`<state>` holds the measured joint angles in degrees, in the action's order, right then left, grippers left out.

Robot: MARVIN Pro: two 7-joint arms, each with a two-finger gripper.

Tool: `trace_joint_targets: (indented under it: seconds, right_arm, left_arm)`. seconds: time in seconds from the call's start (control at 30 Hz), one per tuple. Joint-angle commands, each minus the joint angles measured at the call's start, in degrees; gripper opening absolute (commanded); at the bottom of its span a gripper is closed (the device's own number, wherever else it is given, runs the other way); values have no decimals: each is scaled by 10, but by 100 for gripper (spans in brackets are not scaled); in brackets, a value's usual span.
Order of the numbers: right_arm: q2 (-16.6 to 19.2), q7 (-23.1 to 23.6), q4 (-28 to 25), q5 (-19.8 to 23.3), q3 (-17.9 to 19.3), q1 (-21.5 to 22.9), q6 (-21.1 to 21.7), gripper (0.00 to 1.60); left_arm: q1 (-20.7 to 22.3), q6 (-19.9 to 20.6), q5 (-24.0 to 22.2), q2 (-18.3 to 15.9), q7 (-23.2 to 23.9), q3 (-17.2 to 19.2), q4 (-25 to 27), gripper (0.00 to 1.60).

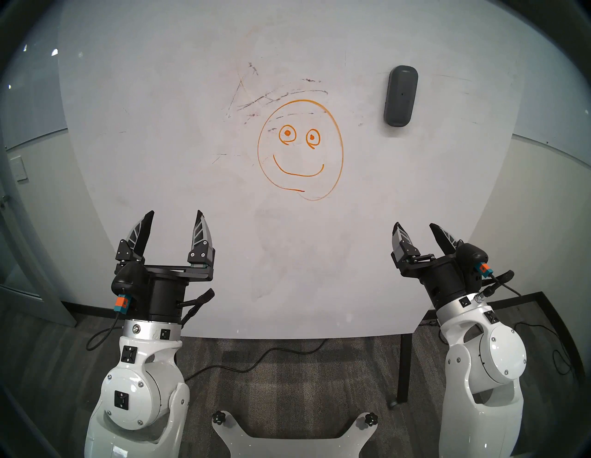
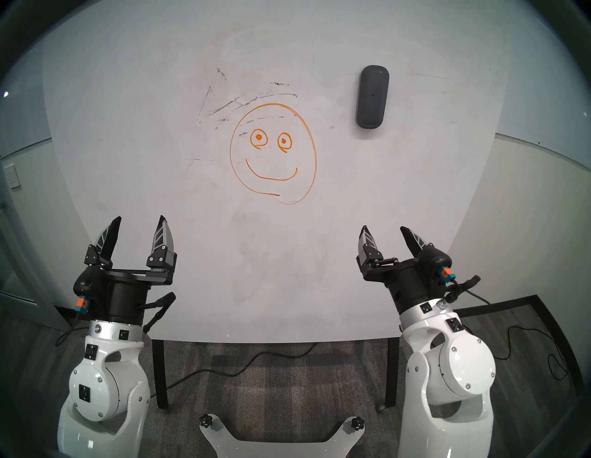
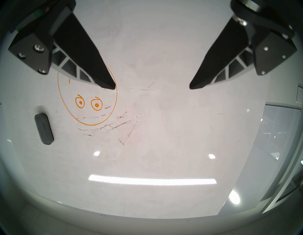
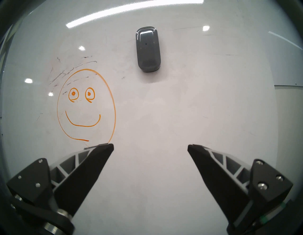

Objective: Erase all marks on the whiteboard with the eraser

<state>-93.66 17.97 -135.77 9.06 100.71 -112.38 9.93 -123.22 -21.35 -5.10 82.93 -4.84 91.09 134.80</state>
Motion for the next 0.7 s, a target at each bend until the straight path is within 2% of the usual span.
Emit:
trace_joint_targets:
  seconds: [0.0,0.63,0.67]
  right_arm:
    - [6,2,-20,6,-10,46,22,160]
    - [29,-15,14,-1,-32,170,90,160]
    - [33,-20,9,3,-34,163,88,160]
  left_arm:
    - [1,-1,0,0,0,0,11,160]
    - [1,-2,0,0,0,0,10,160]
    - [1,-2,0,0,0,0,10,160]
